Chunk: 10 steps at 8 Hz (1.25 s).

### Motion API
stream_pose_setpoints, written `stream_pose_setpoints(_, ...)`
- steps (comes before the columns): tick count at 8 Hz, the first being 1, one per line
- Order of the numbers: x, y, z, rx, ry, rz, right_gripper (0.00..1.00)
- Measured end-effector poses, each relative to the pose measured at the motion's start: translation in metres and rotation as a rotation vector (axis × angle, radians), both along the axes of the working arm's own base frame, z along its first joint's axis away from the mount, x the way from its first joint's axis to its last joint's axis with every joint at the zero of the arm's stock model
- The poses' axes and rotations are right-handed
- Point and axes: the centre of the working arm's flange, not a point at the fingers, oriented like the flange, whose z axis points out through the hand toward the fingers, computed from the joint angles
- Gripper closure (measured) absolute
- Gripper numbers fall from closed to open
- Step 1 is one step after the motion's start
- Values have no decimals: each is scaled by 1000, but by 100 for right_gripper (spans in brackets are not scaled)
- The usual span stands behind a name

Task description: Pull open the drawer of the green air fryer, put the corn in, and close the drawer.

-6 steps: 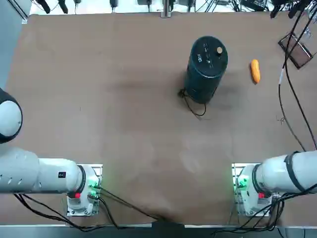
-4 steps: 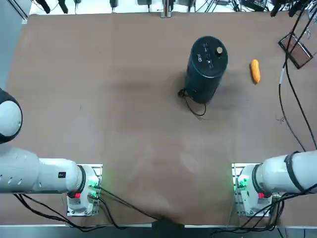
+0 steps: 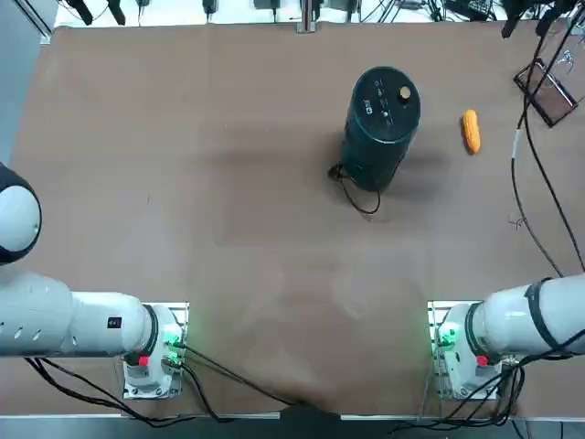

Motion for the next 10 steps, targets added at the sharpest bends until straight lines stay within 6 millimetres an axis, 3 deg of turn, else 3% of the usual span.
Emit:
stream_pose_setpoints(3,31,-33,-102,-3,24,-37,0)
stream_pose_setpoints(5,36,-33,-158,-1,39,-29,0)
stream_pose_setpoints(10,39,-3,-191,196,70,-106,0)
